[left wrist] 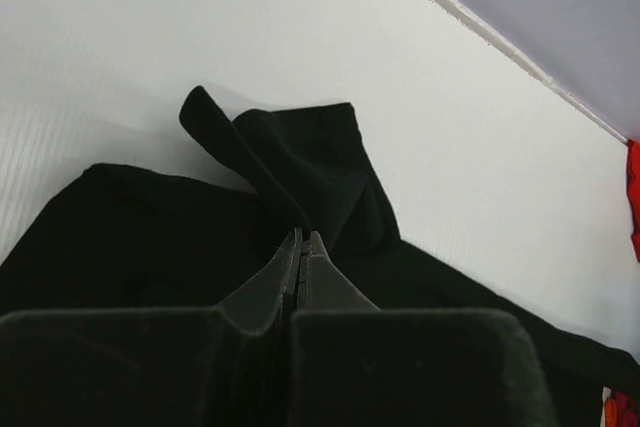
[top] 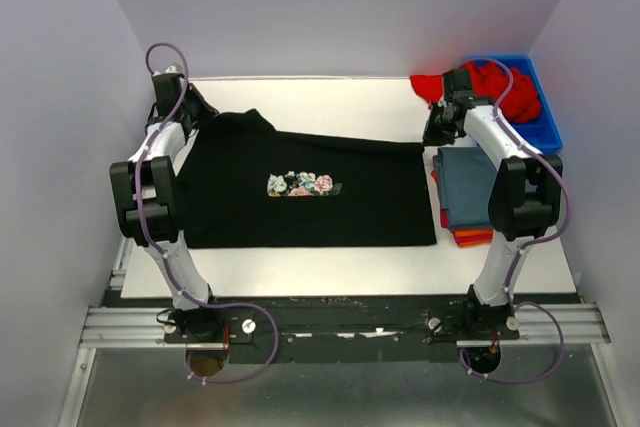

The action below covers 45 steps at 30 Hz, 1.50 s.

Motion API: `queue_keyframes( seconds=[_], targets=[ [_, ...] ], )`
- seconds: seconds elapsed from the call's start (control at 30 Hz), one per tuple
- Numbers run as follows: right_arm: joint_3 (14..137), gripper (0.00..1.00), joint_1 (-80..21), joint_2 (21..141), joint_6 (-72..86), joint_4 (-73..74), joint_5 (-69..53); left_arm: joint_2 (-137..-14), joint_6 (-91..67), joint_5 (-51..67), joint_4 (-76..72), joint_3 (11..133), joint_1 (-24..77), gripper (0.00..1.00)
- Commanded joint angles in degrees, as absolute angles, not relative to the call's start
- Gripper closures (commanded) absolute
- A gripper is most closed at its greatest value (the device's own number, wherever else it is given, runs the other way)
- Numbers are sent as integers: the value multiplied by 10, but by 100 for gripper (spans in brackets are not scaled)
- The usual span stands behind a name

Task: Fold and stack the t-shirts
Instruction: Grap the side of the flattened tshirt furthest away from the robot with both arms, then fold the other side of the tshirt into a rectangle

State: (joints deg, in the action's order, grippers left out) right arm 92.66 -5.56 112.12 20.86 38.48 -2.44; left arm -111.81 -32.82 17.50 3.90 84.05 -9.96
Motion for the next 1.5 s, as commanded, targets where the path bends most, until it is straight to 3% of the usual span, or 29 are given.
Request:
queue_keyframes(
  seconds=[0.0, 0.7, 1.47],
  targets=[
    [883, 99, -54, 1073, 214, 374, -25, -1047, -322, 149, 3, 779, -107, 100],
    [744, 99, -54, 970, 242, 352, 22, -783, -364, 40, -89, 507, -134, 100],
    [641, 99, -54, 969, 262, 294, 46, -655, -436, 47, -106, 307, -212, 100]
  ],
)
